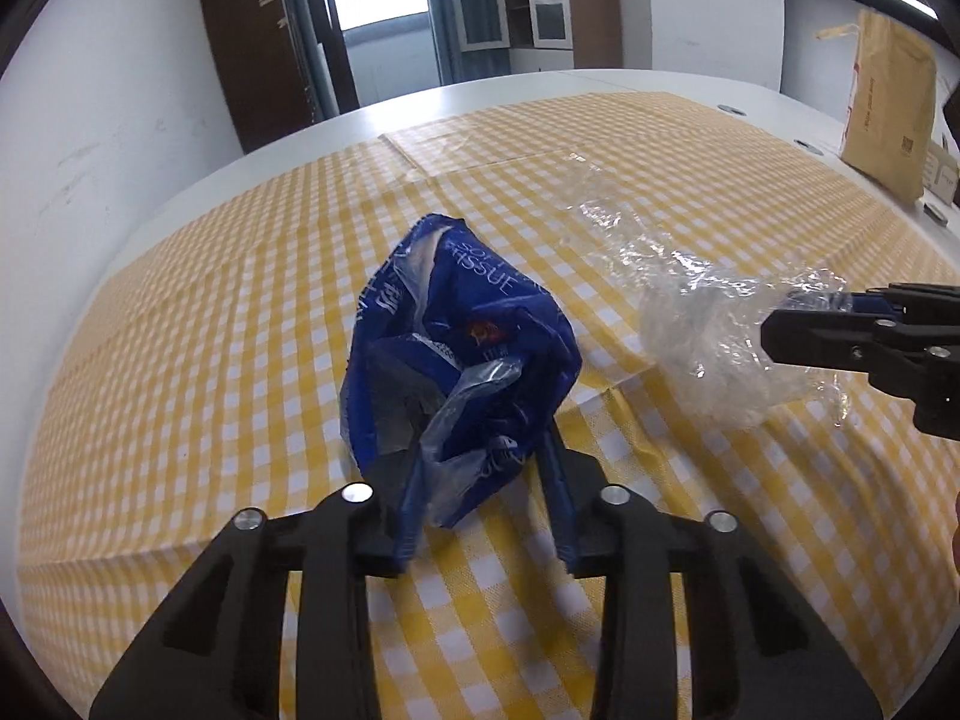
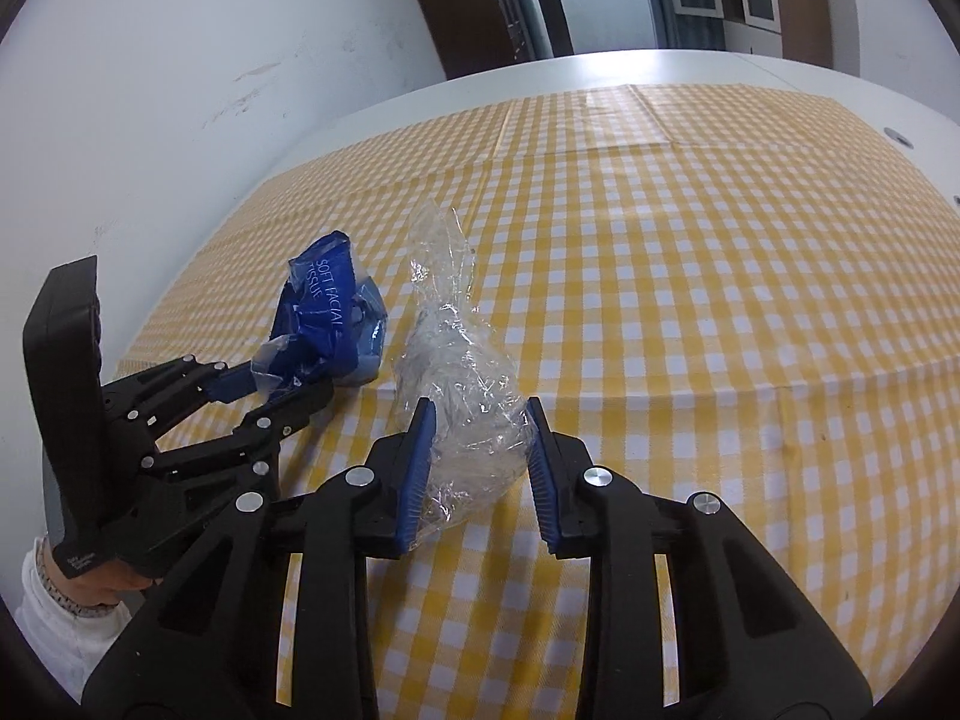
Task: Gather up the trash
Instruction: 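Grasp the blue printed bag with the left tool while the right tool grasps the clear bag, then carry the blue and clear bags with both tools down over the blue basket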
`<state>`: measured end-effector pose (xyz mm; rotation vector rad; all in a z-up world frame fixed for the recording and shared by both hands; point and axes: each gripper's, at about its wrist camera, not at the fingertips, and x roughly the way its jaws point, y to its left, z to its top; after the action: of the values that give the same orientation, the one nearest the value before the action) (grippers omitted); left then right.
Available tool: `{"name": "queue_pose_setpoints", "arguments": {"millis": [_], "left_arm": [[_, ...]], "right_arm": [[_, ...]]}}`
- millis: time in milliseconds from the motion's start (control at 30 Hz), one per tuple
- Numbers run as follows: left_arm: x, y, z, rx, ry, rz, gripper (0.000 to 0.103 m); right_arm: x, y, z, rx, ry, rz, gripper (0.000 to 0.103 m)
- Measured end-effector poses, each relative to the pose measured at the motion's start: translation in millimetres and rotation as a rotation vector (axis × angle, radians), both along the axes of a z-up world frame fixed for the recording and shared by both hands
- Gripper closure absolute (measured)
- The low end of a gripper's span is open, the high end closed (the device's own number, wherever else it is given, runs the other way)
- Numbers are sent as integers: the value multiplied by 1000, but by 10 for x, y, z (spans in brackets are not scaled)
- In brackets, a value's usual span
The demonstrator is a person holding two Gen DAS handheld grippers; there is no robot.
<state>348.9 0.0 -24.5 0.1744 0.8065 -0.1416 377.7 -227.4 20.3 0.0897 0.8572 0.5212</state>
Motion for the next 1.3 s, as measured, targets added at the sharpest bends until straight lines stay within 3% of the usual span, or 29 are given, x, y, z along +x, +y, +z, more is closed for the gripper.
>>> {"name": "queue_pose_setpoints", "arguments": {"millis": [300,633,1300], "left_arm": [[-695,185,276,-167,-98,32,82],[-1610,197,417,-270,-139,68,84],[-3144,201,252,-411,-169,73,84]], "right_arm": [[-518,-105,151,-34,-113,0,75],[-1301,-23,243,-37,-198,64,75],[-2670,-235,37,-16,-253,189,75]]}}
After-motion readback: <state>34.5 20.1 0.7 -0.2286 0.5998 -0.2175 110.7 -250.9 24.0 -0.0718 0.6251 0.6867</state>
